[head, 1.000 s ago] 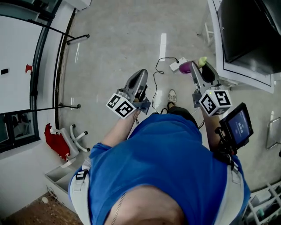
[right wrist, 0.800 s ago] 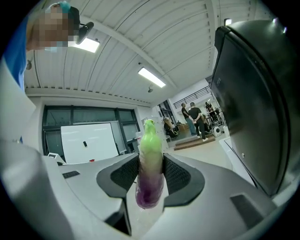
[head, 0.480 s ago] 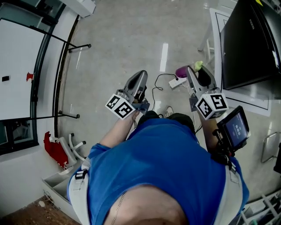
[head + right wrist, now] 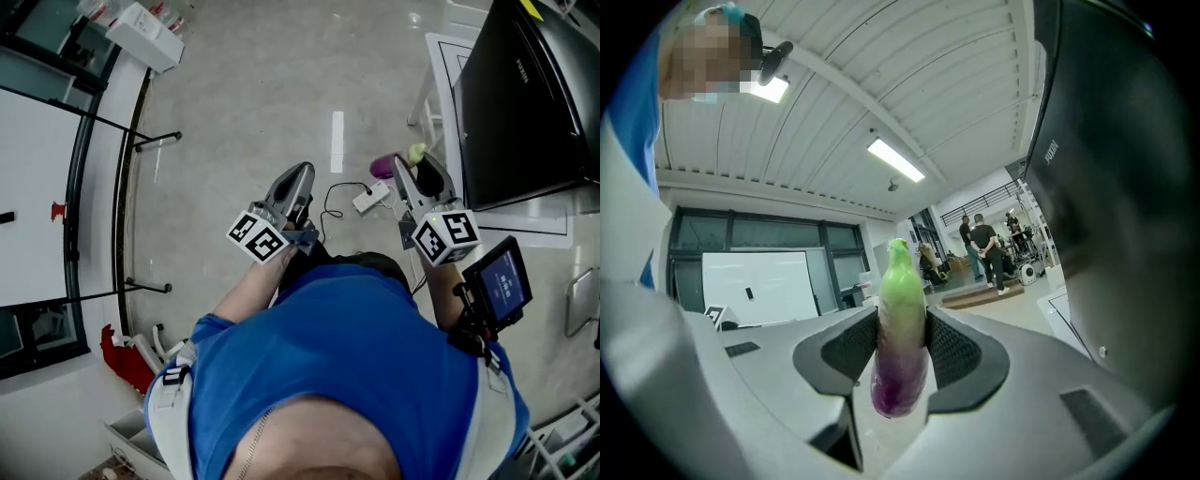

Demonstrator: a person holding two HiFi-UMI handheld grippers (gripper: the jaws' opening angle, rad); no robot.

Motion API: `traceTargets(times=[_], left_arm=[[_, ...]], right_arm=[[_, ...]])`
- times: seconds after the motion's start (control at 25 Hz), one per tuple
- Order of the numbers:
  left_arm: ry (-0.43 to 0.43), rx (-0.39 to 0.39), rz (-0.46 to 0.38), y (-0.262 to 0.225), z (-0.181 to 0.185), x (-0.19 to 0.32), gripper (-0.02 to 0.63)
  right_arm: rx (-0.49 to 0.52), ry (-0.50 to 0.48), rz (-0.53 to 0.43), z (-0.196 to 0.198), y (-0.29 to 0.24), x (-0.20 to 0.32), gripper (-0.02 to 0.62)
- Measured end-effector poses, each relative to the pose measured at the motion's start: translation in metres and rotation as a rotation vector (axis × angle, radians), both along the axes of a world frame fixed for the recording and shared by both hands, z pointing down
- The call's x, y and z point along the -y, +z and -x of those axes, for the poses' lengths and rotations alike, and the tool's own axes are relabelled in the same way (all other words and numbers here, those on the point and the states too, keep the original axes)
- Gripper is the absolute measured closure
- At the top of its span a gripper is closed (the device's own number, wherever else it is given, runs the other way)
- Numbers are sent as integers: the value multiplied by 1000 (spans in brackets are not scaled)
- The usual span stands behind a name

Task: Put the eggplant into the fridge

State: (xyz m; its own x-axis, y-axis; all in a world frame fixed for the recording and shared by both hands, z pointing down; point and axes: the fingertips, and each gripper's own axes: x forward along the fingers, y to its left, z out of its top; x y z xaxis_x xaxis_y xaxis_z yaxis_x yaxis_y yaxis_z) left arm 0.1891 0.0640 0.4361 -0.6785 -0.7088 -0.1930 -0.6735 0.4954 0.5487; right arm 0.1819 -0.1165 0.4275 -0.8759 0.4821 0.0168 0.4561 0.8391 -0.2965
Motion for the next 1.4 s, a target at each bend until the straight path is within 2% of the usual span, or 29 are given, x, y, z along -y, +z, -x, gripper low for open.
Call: traceTargets(times=[0.28, 0.48, 0.8, 1.16, 1.4], left_arm=[[147, 19, -10, 12, 72, -10, 597], [260, 31, -1, -9, 115, -4, 597], [449, 49, -1, -12, 188, -32, 597], [604, 43, -12, -16, 222, -33, 597], [680, 56, -21, -18, 231, 8, 597]], right_arm=[[17, 156, -15, 44, 7, -11, 431], [11, 256, -16, 70, -12, -14, 431], [28, 450, -16, 111, -15, -52, 431], [34, 604, -25, 117, -22, -69, 431], [46, 672, -43, 114, -26, -40, 431]])
